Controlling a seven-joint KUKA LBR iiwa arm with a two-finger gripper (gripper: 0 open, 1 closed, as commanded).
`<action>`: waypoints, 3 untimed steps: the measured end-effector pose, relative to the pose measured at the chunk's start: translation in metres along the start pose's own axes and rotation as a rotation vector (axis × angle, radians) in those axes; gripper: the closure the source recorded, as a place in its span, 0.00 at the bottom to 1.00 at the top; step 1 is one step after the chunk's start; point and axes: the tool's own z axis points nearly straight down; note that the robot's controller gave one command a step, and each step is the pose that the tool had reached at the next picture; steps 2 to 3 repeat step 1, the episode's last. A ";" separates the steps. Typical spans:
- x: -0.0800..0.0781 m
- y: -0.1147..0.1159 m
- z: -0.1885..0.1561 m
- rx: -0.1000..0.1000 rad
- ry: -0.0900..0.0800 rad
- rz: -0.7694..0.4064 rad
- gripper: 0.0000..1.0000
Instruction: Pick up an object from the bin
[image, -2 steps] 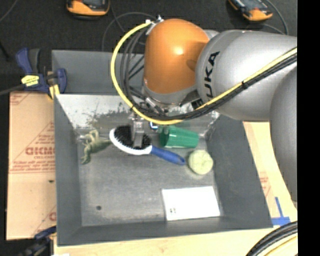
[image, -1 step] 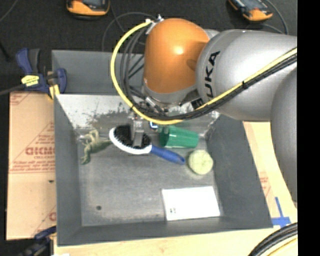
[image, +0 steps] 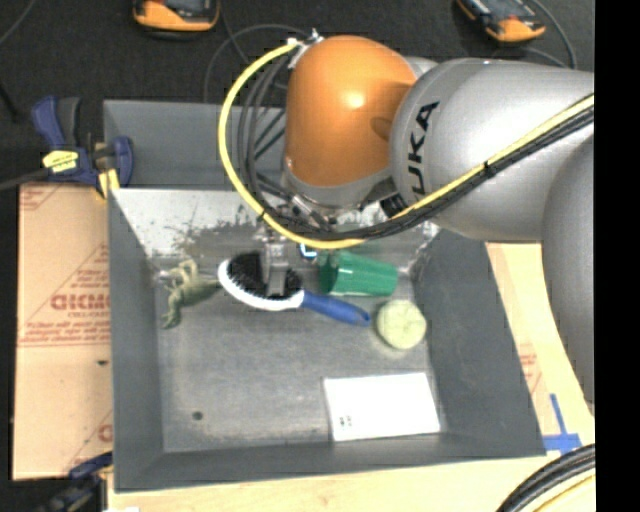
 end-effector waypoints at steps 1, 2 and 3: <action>0.086 0.034 0.027 -0.003 -0.006 -0.001 1.00; 0.086 0.034 0.027 -0.003 -0.006 -0.001 1.00; 0.086 0.034 0.027 -0.003 -0.006 -0.001 1.00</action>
Offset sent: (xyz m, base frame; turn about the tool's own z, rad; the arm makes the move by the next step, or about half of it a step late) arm 0.0000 0.0000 0.0000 0.0000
